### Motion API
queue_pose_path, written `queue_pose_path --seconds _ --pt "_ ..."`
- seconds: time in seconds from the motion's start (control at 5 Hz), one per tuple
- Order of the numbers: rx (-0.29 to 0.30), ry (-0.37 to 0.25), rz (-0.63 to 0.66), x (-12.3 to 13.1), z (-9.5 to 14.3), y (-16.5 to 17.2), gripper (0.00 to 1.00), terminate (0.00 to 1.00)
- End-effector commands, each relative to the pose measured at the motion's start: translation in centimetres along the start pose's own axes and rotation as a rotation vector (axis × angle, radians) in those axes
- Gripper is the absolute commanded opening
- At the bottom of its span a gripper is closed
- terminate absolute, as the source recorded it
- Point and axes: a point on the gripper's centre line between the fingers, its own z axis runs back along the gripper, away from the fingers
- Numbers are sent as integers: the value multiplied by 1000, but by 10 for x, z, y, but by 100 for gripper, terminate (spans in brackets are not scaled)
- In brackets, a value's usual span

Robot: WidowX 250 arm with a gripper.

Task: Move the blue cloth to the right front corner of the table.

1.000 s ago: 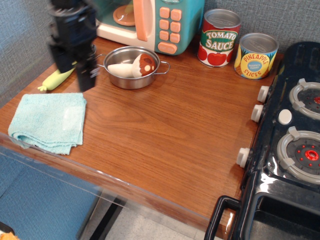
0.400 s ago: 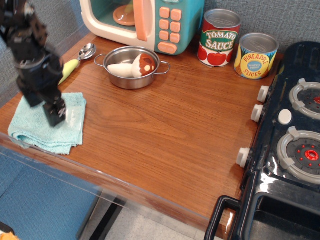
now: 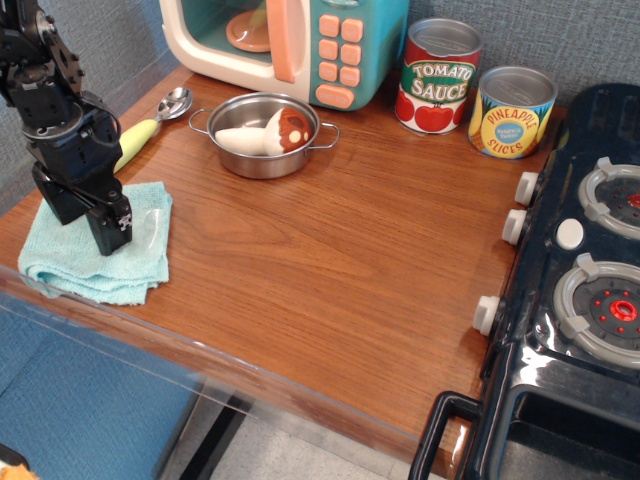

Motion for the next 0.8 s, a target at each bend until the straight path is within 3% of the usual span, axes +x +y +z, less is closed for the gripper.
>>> queue_pose_path --seconds 0.0,0.2,0.4,0.6 --pt "-133 2 -122 26 16 -105 100 0" --pt "-168 -9 -220 33 20 -153 100 0" --pt "-157 -17 -284 46 23 -201 100 0" --pt "-137 -35 -296 59 18 -224 100 0"
